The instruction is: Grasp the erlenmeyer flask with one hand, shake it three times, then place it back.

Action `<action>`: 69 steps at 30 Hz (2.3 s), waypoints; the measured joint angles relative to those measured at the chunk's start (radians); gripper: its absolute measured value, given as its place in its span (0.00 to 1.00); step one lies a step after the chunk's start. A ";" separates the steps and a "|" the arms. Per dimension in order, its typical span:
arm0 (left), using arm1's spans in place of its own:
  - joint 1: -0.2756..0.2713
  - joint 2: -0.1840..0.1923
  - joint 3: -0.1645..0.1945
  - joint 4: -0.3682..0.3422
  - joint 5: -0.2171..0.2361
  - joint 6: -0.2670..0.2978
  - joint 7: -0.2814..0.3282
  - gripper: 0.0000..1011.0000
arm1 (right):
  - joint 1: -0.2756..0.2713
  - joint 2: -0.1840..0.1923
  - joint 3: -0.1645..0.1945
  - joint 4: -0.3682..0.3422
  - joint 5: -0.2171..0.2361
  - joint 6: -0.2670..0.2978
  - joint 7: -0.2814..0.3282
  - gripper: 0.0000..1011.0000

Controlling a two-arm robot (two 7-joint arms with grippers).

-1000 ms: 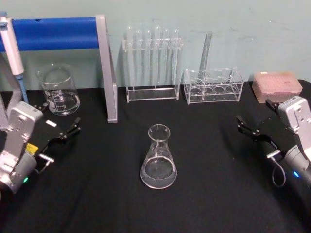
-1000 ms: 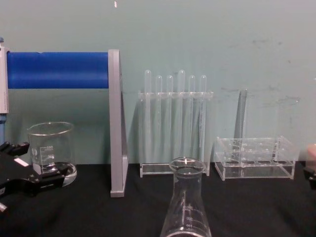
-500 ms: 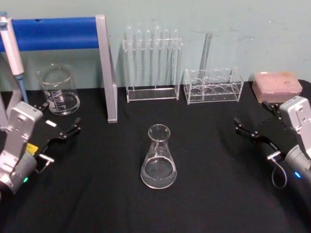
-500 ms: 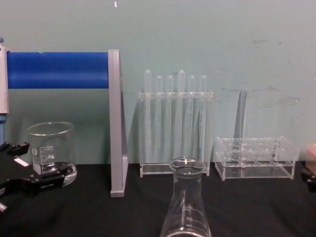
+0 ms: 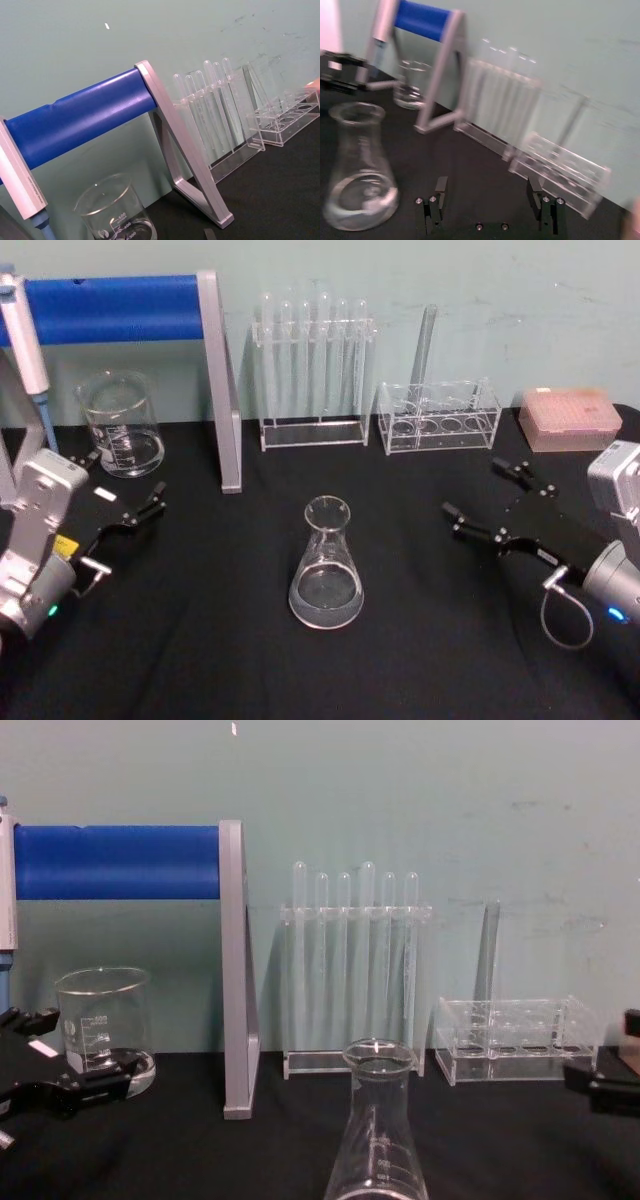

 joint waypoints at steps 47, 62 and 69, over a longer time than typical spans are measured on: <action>0.000 0.000 0.000 0.000 0.000 0.000 0.000 0.99 | 0.188 -0.135 -0.138 0.154 0.144 0.069 0.457 0.99; 0.000 0.000 0.000 0.000 0.000 0.000 0.000 0.99 | 0.261 -0.186 -0.178 0.242 0.130 0.048 0.487 0.99; 0.000 0.000 0.000 0.000 0.000 0.000 0.000 0.99 | 0.277 -0.198 -0.191 0.259 0.124 0.047 0.491 0.99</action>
